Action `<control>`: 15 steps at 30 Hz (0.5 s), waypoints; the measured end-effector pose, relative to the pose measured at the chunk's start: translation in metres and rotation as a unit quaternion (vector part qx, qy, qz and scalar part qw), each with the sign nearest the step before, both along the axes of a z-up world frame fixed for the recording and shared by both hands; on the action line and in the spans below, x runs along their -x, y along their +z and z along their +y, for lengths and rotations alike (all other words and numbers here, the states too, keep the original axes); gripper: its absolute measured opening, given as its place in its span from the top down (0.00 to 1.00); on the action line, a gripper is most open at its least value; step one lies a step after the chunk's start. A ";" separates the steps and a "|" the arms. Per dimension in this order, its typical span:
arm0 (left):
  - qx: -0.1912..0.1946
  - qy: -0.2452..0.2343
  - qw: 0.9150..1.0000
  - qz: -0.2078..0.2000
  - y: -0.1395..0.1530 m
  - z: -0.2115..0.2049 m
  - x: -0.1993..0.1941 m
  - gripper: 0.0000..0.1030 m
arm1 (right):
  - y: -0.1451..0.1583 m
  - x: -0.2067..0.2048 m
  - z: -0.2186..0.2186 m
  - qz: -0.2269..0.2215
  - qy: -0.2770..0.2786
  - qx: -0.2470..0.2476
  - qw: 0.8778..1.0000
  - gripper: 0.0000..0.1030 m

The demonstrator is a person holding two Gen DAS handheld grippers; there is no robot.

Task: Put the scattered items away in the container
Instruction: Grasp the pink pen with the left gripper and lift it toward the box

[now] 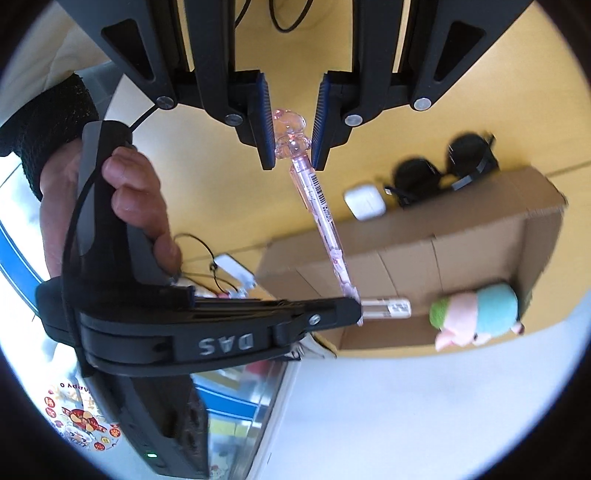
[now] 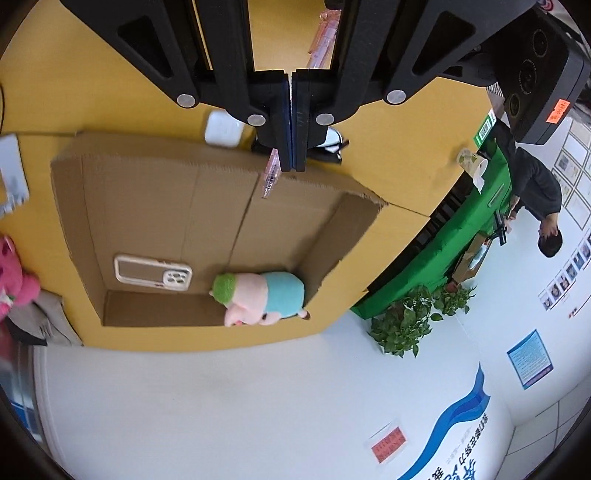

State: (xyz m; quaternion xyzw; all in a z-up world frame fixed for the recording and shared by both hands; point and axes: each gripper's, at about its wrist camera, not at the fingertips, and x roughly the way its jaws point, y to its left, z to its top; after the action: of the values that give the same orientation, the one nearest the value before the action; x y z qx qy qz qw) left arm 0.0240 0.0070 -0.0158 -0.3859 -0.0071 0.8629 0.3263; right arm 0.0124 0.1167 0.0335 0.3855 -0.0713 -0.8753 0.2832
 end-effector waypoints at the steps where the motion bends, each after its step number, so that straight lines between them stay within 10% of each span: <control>1: 0.002 0.003 1.000 0.006 0.003 -0.001 0.001 0.82 | 0.002 0.007 -0.005 0.000 0.005 0.001 1.000 0.99; 12: 0.017 0.041 0.998 0.042 0.025 -0.024 0.043 0.82 | 0.020 0.052 -0.026 0.018 0.021 0.028 0.999 0.98; 15: 0.015 0.042 0.998 0.041 0.023 -0.028 0.054 0.82 | 0.016 0.058 -0.016 0.019 0.001 0.038 0.999 0.59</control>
State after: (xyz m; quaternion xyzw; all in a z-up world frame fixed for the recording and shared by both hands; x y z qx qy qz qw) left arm -0.0296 -0.0207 0.0071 -0.3545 0.0034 0.8909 0.2838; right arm -0.0459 0.1012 0.0498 0.3580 -0.0988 -0.8788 0.2997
